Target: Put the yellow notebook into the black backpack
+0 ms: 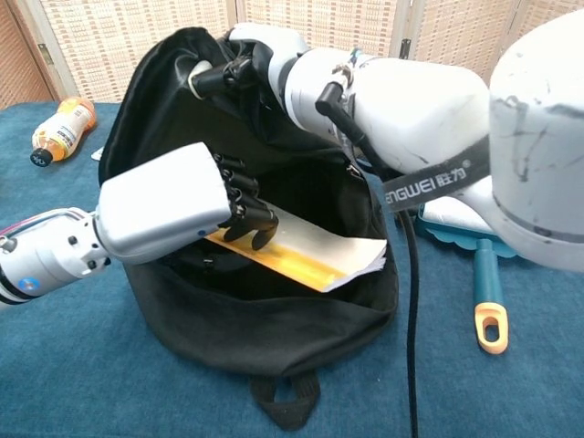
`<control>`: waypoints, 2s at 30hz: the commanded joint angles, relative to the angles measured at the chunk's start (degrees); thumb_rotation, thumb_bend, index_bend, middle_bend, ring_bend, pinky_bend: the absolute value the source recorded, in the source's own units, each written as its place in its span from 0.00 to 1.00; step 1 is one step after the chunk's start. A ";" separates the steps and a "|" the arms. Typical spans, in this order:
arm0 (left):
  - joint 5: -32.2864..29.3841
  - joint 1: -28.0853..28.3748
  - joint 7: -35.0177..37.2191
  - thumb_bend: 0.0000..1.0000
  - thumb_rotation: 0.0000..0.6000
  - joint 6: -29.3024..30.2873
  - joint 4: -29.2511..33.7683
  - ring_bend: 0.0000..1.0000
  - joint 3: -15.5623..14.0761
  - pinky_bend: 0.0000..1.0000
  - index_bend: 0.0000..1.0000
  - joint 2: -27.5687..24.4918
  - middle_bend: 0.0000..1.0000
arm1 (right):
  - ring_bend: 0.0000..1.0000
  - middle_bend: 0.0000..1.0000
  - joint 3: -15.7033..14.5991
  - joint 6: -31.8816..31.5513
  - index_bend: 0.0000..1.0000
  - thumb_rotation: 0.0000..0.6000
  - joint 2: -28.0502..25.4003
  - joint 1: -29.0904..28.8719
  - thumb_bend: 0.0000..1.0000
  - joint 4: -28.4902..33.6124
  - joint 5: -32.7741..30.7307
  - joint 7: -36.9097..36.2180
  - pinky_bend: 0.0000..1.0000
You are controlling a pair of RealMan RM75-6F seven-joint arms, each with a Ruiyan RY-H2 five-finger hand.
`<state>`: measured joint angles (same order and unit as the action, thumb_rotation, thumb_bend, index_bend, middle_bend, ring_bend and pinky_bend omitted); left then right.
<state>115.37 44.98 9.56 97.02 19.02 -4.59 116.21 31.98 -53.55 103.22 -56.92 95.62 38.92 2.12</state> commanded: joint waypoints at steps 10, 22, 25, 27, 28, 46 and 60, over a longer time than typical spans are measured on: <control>-7.71 -1.50 -7.00 0.50 1.00 -11.02 3.01 0.63 0.82 0.62 0.75 -0.98 0.75 | 0.36 0.40 -1.59 -1.19 0.75 1.00 -1.30 0.46 0.86 2.18 0.67 -0.68 0.14; -16.15 -4.40 -8.40 0.54 1.00 -18.51 17.04 0.63 3.78 0.63 0.74 -7.12 0.75 | 0.36 0.40 -2.32 -1.70 0.74 1.00 -1.73 0.44 0.86 2.72 0.67 -1.25 0.14; -18.32 -4.64 -10.47 0.54 1.00 -20.39 19.15 0.63 5.07 0.63 0.74 -7.50 0.75 | 0.36 0.40 -2.52 -1.86 0.74 1.00 -1.70 0.30 0.86 3.18 0.75 -1.18 0.14; -18.97 -4.64 -11.42 0.54 1.00 -21.06 20.00 0.63 5.46 0.63 0.73 -7.65 0.75 | 0.36 0.40 -2.58 -1.95 0.74 1.00 -1.72 0.28 0.86 3.35 0.78 -1.16 0.14; -19.98 -4.57 -12.92 0.54 1.00 -21.73 20.66 0.63 6.31 0.63 0.73 -7.43 0.75 | 0.36 0.40 -2.62 -2.04 0.74 1.00 -1.72 0.28 0.86 3.61 0.94 -1.23 0.14; -24.75 -5.22 -26.71 0.11 1.00 -25.58 34.60 0.29 8.64 0.40 0.26 -10.19 0.35 | 0.36 0.40 -2.81 -3.31 0.74 1.00 -1.91 0.77 0.86 2.05 1.65 -2.07 0.14; -21.95 -11.56 -26.50 0.09 1.00 -14.83 46.00 0.40 6.89 0.42 0.35 -14.86 0.44 | 0.36 0.39 -2.34 -2.57 0.72 1.00 -1.75 0.96 0.86 -0.98 0.91 -3.26 0.14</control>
<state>92.22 34.69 -18.45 80.23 63.55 3.03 102.34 29.63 -56.25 101.54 -55.99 94.74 39.93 -1.06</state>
